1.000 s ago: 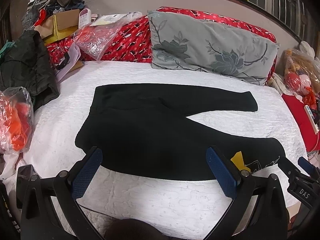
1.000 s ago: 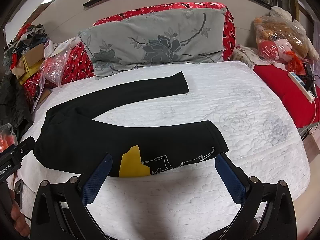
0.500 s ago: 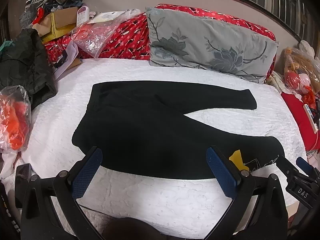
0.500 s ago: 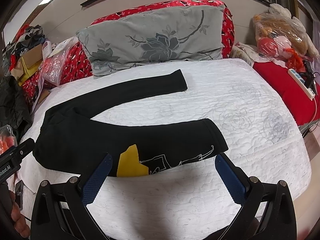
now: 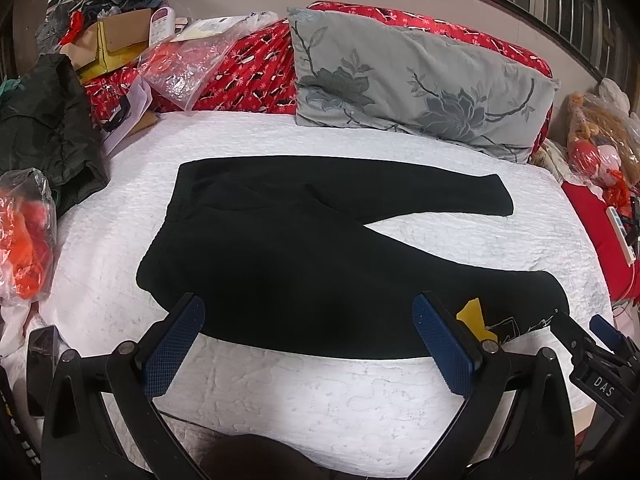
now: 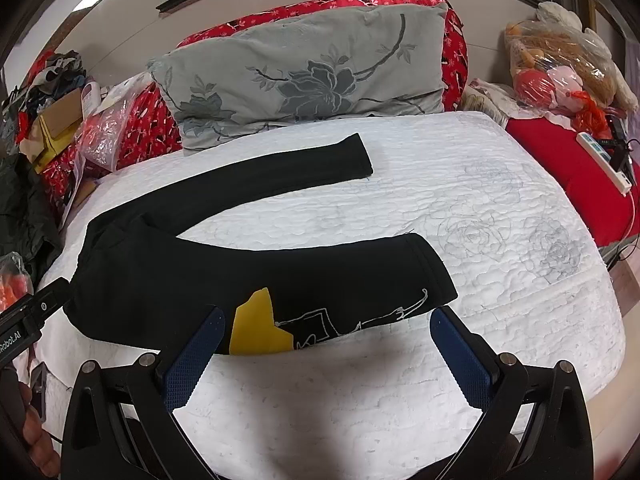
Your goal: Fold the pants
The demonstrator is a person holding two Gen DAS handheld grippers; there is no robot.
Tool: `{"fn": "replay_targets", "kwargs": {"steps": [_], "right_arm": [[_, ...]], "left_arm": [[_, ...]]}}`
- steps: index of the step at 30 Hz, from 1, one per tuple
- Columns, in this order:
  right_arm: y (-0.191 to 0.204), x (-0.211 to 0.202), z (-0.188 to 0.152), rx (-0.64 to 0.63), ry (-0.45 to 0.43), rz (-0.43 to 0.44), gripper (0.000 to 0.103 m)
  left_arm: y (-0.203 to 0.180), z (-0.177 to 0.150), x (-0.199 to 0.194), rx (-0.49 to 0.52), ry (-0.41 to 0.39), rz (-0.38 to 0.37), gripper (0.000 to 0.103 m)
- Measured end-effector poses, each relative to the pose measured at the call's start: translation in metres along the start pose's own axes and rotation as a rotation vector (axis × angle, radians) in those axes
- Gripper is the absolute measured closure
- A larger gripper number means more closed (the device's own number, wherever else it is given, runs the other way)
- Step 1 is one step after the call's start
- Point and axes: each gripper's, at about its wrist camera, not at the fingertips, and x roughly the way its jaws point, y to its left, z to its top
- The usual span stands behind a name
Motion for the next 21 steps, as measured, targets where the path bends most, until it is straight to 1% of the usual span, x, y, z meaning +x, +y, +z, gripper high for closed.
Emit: {"fn": "replay_targets", "kwargs": {"steps": [10, 21], "right_arm": [[-0.0017, 0.0011, -0.0008, 0.003, 0.002, -0.003, 0.0], [-0.0019, 0.0002, -0.0014, 0.002, 0.002, -0.003, 0.0]], "left_arm": [[-0.0029, -0.003, 0.0034, 0.004, 0.011, 0.003, 0.0], [-0.0044, -0.005, 0.0009, 0.008, 0.005, 0.002, 0.0]]}}
